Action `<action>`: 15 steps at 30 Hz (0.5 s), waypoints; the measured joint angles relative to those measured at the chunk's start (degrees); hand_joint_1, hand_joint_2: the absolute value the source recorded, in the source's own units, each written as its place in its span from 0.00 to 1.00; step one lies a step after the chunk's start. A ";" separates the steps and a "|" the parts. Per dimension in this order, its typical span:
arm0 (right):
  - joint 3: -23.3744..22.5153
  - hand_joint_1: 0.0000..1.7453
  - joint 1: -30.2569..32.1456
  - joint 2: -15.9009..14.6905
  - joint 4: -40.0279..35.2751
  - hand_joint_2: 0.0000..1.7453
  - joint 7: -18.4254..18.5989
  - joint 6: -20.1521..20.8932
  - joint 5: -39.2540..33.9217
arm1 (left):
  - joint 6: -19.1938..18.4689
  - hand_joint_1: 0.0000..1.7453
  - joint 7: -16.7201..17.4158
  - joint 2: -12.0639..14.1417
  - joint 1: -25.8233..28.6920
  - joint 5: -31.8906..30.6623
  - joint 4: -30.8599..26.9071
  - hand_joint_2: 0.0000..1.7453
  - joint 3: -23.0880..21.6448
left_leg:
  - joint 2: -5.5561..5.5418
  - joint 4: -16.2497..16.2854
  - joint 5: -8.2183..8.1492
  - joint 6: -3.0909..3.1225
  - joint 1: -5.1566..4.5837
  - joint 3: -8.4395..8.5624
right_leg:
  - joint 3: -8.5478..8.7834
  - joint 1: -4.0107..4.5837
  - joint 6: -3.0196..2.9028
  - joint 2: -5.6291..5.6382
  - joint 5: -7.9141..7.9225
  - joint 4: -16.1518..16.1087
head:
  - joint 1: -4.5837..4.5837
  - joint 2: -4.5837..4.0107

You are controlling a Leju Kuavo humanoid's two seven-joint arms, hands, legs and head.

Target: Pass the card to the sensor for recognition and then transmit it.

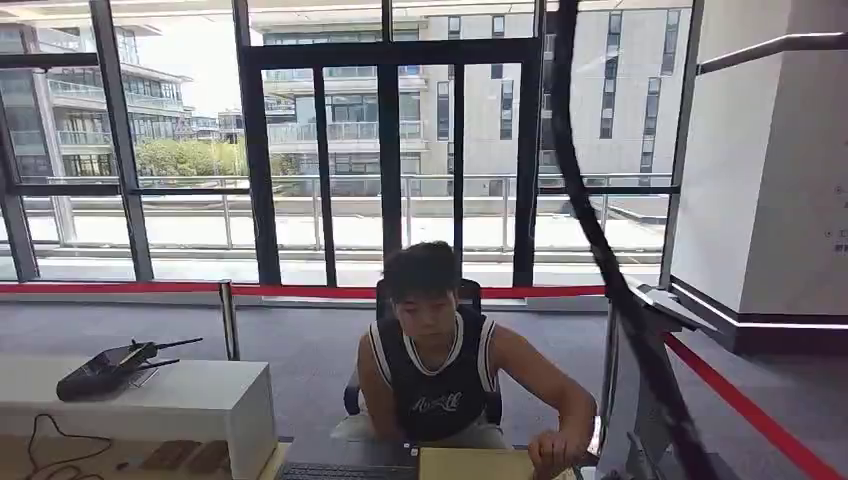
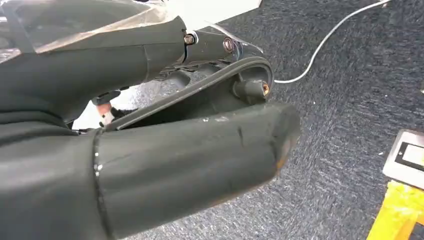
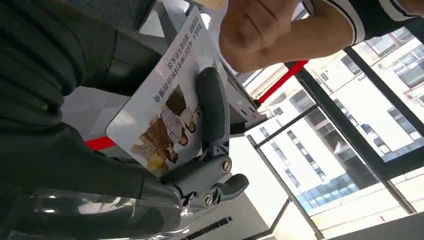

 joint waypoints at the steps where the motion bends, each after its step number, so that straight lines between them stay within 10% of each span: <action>1: 0.09 1.00 0.00 -0.06 0.15 1.00 0.15 0.20 -0.22 | 0.00 0.00 0.00 0.00 0.00 0.00 0.02 0.00 0.13 | 0.00 0.00 0.00 0.00 0.00 0.00 | 0.00 0.00 0.00 0.00 0.00 0.00 | 0.00 0.00; 15: 1.09 1.00 -0.24 -1.66 4.63 1.00 0.90 1.92 -1.05 | -0.02 0.00 0.81 0.31 -0.02 -0.29 0.09 0.00 0.46 | 0.00 0.00 0.00 0.00 0.00 -0.01 | -0.02 0.00 0.00 0.00 0.00 -0.01 | 0.00 0.00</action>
